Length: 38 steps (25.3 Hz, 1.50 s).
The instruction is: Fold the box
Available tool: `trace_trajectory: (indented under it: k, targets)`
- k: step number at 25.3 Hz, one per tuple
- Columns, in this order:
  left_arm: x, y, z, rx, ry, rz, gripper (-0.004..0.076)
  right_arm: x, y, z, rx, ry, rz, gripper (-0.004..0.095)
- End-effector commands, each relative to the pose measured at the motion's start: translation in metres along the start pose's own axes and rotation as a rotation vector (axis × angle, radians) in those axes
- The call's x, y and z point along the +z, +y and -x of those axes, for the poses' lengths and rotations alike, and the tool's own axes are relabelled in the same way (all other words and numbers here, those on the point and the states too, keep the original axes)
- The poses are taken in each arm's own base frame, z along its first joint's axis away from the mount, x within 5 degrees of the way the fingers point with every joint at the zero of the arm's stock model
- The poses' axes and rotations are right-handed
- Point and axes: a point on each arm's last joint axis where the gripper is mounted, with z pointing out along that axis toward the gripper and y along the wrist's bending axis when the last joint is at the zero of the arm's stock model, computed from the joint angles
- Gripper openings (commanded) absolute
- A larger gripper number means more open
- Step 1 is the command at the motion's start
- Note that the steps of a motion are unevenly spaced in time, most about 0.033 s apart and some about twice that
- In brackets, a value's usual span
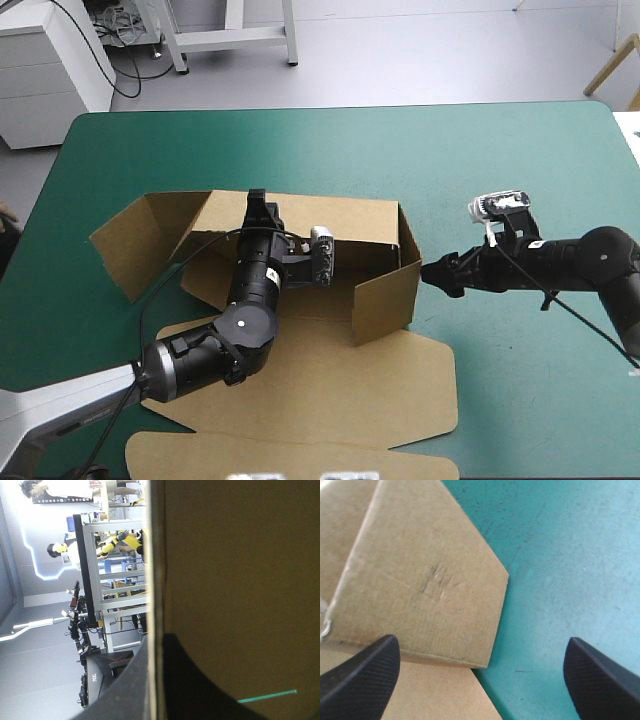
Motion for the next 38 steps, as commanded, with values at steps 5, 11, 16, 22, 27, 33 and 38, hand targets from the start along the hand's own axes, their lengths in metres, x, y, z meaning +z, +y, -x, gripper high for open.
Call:
trace_trajectory:
  k: [5,11,16,22,27,33,38]
  targets:
    - [-0.009,0.023,-0.004,-0.017,-0.001,0.102,-0.0010,0.008,0.018,-0.006,-0.203,-0.085,0.060,0.0824]
    - [-0.009,0.023,-0.004,-0.017,-0.001,0.102,-0.0010,0.021,0.039,-0.004,-0.280,-0.122,0.041,0.0824]
    - [-0.009,0.023,-0.004,-0.017,-0.001,0.102,-0.0010,0.027,0.048,-0.004,-0.284,-0.132,-0.002,0.0824]
    - [-0.009,0.023,-0.004,-0.035,0.002,0.102,-0.0010,0.035,0.067,-0.001,-0.274,-0.196,-0.066,0.0823]
    - [-0.009,0.023,-0.004,-0.033,0.005,0.107,-0.0010,0.042,0.092,0.000,-0.280,-0.299,-0.078,0.0823]
    - [-0.009,0.027,-0.003,0.005,-0.011,0.153,-0.0010,0.041,0.097,0.002,-0.266,-0.348,-0.124,0.0211]
    - [-0.009,0.028,-0.002,0.015,-0.015,0.165,-0.0004,0.039,0.100,0.007,-0.270,-0.417,-0.091,-0.0013]
